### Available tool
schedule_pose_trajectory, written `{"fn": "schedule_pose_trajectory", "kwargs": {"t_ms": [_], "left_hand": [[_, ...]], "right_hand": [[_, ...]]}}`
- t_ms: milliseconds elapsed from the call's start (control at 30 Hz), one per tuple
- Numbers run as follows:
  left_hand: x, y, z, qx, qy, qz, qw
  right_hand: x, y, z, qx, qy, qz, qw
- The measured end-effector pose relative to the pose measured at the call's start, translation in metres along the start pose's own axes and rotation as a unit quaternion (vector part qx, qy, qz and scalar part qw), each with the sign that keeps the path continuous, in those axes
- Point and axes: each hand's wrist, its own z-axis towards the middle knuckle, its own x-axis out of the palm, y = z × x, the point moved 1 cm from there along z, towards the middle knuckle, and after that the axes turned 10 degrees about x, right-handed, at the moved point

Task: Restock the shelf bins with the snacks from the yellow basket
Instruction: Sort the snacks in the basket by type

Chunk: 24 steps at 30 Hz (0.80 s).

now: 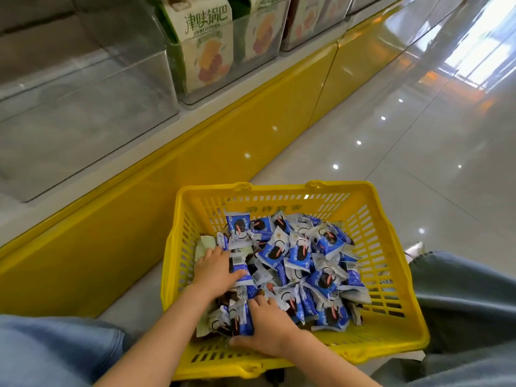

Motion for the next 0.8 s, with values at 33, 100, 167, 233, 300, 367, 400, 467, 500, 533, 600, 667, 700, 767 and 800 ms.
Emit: {"fn": "schedule_pose_trajectory", "kwargs": {"t_ms": [33,100,167,233,300,367,400,467,500,533,600,667,700,767,800], "left_hand": [[0.001,-0.001,0.001,0.001,0.015,-0.008,1.000],[0.004,-0.005,0.000,0.007,0.039,-0.044,0.998],[0.008,-0.009,-0.004,0.011,0.061,-0.097,0.993],[0.012,-0.012,-0.009,0.016,0.060,-0.143,0.988],[0.010,-0.012,-0.012,0.012,0.030,-0.195,0.980],[0.004,-0.010,-0.016,-0.006,-0.013,-0.255,0.967],[0.000,-0.010,-0.017,-0.014,-0.034,-0.276,0.960],[-0.008,-0.011,-0.019,-0.023,-0.067,-0.310,0.948],[-0.013,-0.014,-0.019,-0.025,-0.082,-0.326,0.942],[-0.020,-0.019,-0.018,-0.023,-0.097,-0.340,0.935],[-0.032,-0.035,-0.010,0.000,-0.127,-0.356,0.926],[-0.043,-0.057,0.001,0.041,-0.153,-0.356,0.921],[-0.048,-0.069,0.007,0.061,-0.159,-0.356,0.919],[-0.055,-0.091,0.017,0.094,-0.153,-0.361,0.915],[-0.057,-0.099,0.021,0.111,-0.145,-0.364,0.913]], "right_hand": [[0.001,0.001,0.001,0.000,-0.009,-0.002,1.000],[-0.002,-0.002,0.002,0.000,-0.015,0.040,0.999],[-0.010,-0.011,0.001,-0.002,-0.005,0.104,0.995],[-0.020,-0.021,-0.003,-0.009,0.014,0.137,0.990],[-0.027,-0.034,-0.008,-0.022,0.020,0.144,0.989],[-0.038,-0.048,-0.013,-0.033,0.012,0.153,0.988],[-0.046,-0.055,-0.015,-0.036,0.009,0.162,0.986],[-0.064,-0.068,-0.019,-0.038,-0.007,0.191,0.981],[-0.075,-0.074,-0.021,-0.036,-0.027,0.215,0.976],[-0.087,-0.080,-0.022,-0.030,-0.058,0.241,0.968],[-0.107,-0.091,-0.021,-0.008,-0.149,0.283,0.947],[-0.121,-0.103,-0.017,0.035,-0.242,0.304,0.921],[-0.127,-0.109,-0.015,0.062,-0.274,0.312,0.907],[-0.135,-0.118,-0.011,0.111,-0.307,0.333,0.885],[-0.138,-0.122,-0.010,0.130,-0.315,0.336,0.878]]}}
